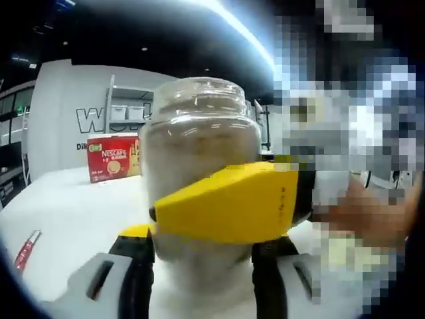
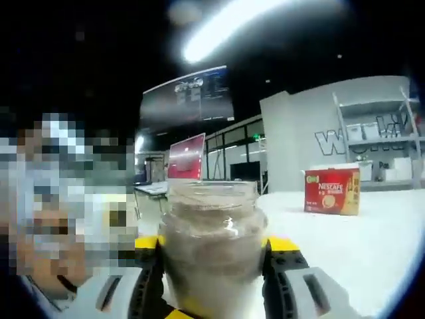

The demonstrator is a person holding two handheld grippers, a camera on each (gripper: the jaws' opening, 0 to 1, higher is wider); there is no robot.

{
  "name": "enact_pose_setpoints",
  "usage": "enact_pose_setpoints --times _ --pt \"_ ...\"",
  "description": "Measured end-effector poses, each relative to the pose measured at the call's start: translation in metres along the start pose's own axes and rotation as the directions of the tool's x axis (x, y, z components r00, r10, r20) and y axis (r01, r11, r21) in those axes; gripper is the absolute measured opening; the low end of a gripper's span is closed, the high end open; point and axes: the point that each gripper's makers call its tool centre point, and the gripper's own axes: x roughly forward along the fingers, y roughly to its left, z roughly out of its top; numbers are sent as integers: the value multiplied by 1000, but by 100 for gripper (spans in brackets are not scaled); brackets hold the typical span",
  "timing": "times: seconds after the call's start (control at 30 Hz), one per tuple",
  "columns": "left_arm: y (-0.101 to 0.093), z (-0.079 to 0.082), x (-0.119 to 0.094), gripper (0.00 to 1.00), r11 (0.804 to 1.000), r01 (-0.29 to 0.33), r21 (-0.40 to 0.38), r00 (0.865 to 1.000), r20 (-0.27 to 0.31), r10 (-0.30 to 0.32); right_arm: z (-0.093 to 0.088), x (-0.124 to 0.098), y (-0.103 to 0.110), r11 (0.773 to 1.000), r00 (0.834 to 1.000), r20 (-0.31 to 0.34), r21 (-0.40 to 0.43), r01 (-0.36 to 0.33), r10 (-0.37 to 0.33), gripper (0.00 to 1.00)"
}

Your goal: Tear open the coffee pouch, take out the coffee, and pour the coffee from the pouch into the cup

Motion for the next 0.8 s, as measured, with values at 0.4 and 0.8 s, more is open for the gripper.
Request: enact_pose_setpoints --times 0.4,0.8 --pt "21 12 -1 59 998 -19 57 998 68 15 7 6 0 993 998 30 -97 62 -59 57" --pt "-24 6 -20 57 1000 6 21 1000 22 -6 -7 5 -23 995 995 -4 35 97 -97 57"
